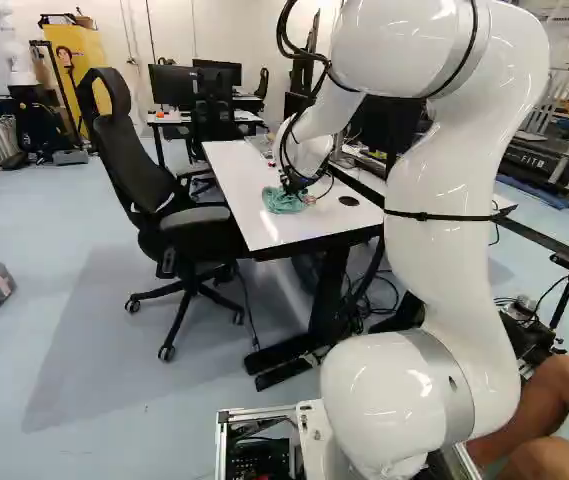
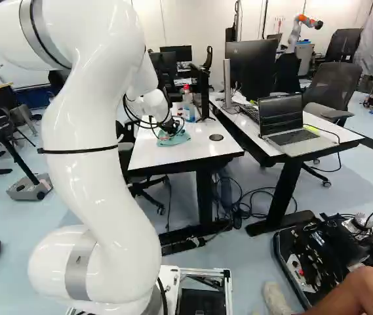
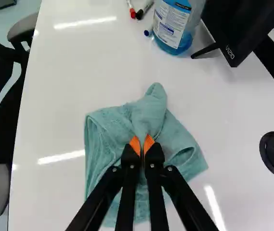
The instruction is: Clean the table with the green towel
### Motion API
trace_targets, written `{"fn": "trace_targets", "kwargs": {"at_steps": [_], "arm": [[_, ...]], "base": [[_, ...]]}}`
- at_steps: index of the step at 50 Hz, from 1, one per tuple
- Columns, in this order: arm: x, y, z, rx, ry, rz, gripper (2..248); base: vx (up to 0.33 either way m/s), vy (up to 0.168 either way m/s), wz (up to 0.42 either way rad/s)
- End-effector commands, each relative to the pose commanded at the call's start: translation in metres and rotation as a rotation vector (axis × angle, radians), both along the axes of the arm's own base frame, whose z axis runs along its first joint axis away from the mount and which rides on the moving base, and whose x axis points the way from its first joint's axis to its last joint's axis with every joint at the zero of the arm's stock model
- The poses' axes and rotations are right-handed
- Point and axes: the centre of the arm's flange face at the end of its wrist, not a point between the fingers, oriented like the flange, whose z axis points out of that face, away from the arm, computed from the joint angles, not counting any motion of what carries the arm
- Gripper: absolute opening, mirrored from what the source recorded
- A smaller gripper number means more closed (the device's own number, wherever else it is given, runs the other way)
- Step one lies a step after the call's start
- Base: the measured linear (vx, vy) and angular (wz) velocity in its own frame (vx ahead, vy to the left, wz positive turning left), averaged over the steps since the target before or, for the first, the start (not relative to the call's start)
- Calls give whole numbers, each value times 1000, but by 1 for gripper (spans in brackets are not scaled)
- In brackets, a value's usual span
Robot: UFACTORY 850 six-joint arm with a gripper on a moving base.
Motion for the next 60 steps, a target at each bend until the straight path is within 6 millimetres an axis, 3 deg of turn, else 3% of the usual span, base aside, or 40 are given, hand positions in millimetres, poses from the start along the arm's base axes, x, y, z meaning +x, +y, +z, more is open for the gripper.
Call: {"fn": "trace_targets", "kwargs": {"at_steps": [28,60], "arm": [[-11,-4,24,1,-27,-5,28],[-79,0,63,2,-32,5,28]], "base": [[0,0,0],[0,0,0]]}}
